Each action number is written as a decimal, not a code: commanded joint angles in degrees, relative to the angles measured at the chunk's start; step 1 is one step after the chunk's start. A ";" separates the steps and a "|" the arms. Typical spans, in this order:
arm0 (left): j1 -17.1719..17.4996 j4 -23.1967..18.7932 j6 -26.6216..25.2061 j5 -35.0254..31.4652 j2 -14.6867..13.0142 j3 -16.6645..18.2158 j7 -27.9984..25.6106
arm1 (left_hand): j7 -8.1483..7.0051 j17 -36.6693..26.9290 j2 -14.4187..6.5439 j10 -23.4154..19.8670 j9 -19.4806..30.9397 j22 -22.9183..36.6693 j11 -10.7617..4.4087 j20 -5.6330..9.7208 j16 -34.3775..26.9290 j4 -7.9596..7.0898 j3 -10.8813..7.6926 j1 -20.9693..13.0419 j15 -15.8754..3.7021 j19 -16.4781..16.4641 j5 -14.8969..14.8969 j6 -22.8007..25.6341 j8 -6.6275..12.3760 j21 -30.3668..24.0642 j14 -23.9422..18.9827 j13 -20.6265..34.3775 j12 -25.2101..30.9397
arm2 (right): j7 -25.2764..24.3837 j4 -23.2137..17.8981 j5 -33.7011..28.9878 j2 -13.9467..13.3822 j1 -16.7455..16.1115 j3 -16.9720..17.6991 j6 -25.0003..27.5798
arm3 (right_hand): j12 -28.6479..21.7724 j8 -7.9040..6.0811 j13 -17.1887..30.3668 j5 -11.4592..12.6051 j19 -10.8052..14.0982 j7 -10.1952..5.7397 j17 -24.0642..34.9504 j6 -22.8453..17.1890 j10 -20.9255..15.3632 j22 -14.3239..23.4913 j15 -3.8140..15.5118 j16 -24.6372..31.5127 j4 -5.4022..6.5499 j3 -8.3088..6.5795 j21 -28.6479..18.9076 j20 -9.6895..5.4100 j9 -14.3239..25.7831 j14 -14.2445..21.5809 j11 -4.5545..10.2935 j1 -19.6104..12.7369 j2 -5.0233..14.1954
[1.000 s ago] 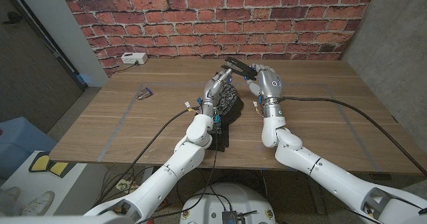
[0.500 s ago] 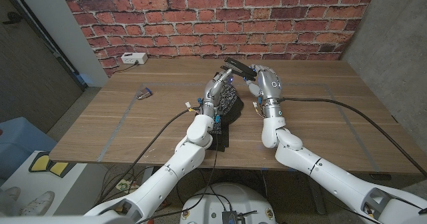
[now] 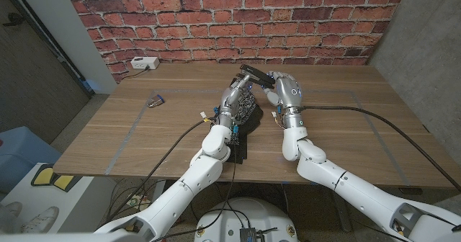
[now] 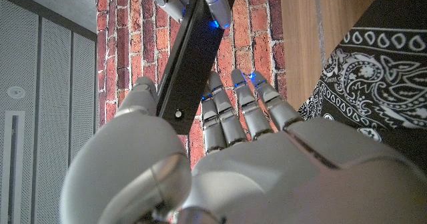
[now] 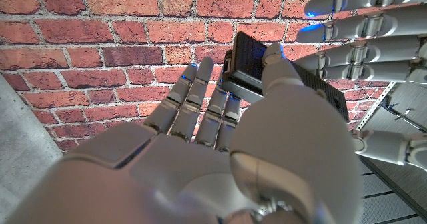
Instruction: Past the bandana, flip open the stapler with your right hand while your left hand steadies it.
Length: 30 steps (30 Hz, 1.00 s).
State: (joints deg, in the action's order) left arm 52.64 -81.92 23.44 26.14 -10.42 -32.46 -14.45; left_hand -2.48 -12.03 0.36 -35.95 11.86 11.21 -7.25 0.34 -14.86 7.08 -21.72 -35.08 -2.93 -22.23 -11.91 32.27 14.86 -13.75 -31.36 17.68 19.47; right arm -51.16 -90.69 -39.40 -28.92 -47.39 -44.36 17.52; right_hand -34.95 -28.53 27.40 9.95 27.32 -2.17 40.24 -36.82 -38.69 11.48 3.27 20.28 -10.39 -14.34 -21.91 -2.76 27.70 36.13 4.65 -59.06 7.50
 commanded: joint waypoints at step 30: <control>1.97 -1.90 -2.12 0.79 1.30 0.59 -4.29 | -0.32 -1.91 -12.10 -13.47 -0.10 0.11 -2.20 2.15 -4.12 -1.27 -9.92 -6.40 -10.28 -1.04 0.27 11.77 2.70 -0.65 -13.52 0.77 3.49 | 0.66 1.04 -0.84 0.41 0.64 -1.49 -0.59 | -0.15 -0.21 0.03 0.30 -0.20 -7.28 1.16 -7.95 -6.24 -0.02 10.32 -1.22 3.12 -3.08 -0.91 -1.34 0.00 1.06 5.60 -2.00 2.33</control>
State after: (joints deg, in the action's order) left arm 54.33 -82.84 22.90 26.75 -9.16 -31.76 -17.76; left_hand -1.59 -13.28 -7.30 -44.28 11.57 11.21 -5.77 1.85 -18.10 7.87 -28.66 -36.34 -4.46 -23.13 -11.88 41.06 17.10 -14.00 -43.57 17.85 22.11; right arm -50.51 -89.86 -40.03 -28.71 -46.88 -45.45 17.48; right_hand -34.95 -28.46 27.21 9.99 27.33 -2.18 41.18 -36.82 -38.69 11.48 3.66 19.28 -10.38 -14.33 -22.35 -2.76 27.55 36.57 4.65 -59.06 7.50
